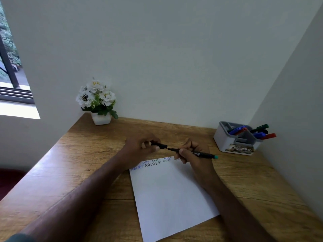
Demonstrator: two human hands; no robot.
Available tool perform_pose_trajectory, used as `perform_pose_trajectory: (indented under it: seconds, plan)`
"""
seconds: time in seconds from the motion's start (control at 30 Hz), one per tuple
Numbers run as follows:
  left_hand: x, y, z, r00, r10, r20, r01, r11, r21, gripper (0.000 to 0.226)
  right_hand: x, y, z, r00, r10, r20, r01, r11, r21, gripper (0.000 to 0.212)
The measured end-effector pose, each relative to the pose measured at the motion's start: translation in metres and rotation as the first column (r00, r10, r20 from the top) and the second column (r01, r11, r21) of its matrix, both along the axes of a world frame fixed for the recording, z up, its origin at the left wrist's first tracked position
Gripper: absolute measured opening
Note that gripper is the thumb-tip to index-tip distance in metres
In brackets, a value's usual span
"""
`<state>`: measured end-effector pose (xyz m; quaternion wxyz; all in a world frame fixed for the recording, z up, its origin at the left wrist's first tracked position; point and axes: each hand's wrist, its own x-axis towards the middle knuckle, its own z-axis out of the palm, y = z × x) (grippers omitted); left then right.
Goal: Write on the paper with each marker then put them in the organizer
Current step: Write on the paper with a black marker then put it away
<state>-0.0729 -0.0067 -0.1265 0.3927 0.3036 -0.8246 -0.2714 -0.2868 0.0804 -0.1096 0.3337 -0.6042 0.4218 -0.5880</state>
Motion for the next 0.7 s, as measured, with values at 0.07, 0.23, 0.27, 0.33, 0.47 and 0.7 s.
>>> perform_pose_trajectory:
  seconds: [0.07,0.23,0.27,0.33,0.47,0.7]
  plan:
    - [0.0,0.0,0.0,1.0,-0.002,0.008,0.002,1.0,0.002,0.011,0.0,-0.001,0.0,1.0,-0.003,-0.002,0.003,1.0,-0.002,0.026]
    - [-0.001,0.006,0.007,1.0,-0.026,0.016,0.026,1.0,0.0,0.017,-0.001,-0.002,-0.001,1.0,-0.022,-0.022,0.023,1.0,0.01,0.019]
    - [-0.001,0.006,0.008,0.999,-0.03,0.022,0.031,1.0,-0.001,0.019,-0.001,-0.002,-0.001,0.999,-0.02,-0.028,0.02,1.0,0.012,0.019]
    - [0.0,0.006,0.009,0.999,-0.032,0.032,0.032,0.999,0.005,0.02,-0.001,-0.002,-0.001,1.0,-0.008,-0.017,0.009,1.0,0.017,0.02]
    - [-0.001,0.009,0.013,0.996,-0.077,0.051,0.077,0.997,0.002,0.026,0.0,-0.002,-0.002,1.0,0.016,0.02,-0.016,0.999,0.033,0.012]
    - [-0.003,0.016,0.019,0.992,-0.113,0.051,0.112,0.993,0.018,0.022,0.001,-0.002,-0.003,0.999,0.005,-0.045,-0.004,1.0,0.027,0.012]
